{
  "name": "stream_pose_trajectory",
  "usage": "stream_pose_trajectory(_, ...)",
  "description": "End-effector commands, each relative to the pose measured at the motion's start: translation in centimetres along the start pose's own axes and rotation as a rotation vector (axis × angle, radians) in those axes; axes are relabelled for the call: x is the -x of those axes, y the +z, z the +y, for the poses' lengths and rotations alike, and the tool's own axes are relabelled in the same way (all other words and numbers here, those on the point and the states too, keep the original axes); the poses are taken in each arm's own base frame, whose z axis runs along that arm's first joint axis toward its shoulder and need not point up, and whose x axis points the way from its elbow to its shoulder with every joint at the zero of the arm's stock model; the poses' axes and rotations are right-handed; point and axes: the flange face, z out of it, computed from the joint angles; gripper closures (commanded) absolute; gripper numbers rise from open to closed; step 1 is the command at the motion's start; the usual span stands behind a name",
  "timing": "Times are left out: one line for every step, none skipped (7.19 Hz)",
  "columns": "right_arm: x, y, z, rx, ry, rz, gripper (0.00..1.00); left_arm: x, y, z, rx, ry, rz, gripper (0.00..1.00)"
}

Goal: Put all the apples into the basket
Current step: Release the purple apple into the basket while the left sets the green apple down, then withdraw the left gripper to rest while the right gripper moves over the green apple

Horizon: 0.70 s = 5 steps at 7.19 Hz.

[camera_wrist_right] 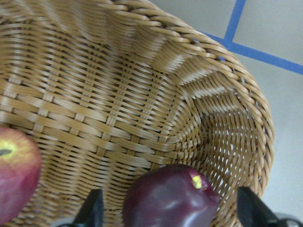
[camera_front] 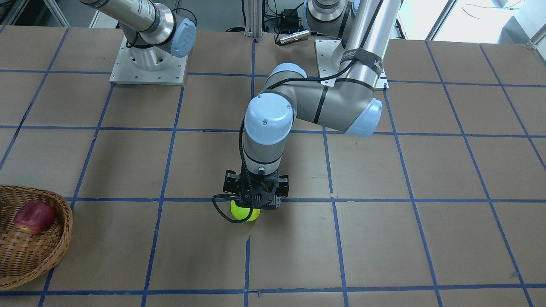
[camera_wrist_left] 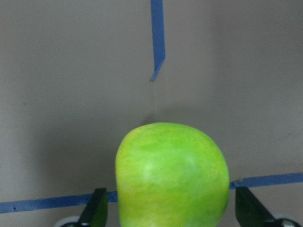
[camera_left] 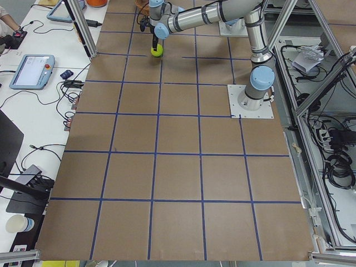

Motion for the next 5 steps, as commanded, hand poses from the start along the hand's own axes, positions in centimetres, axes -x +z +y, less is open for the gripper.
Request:
stream_pose_trajectory(7.5, -6.9, -1.3, 0.013, 0.062, -0.019, 0.00, 5.1, -8.8, -1.8, 0.025, 0.040, -0.010, 0.00)
stream_pose_trajectory(11.9, -9.7, -2.5, 0.000, 0.059, -0.015, 0.00, 7.3, -11.8, -1.8, 0.046, 0.026, -0.023, 0.00)
stream_pose_trajectory(17.7, -11.9, -4.1, -0.022, 0.145, -0.025, 0.00, 10.7, -14.9, -1.5, 0.046, 0.062, -0.031, 0.00)
stream_pose_trajectory(24.0, -13.8, -5.2, -0.016, 0.182, -0.038, 0.00, 14.7, -18.9, -0.3, 0.053, 0.073, -0.037, 0.00)
stream_pose_trajectory(30.0, -14.9, -6.5, -0.037, 0.218, -0.079, 0.00, 20.0, -24.2, 0.7, -0.003, 0.063, -0.095, 0.00)
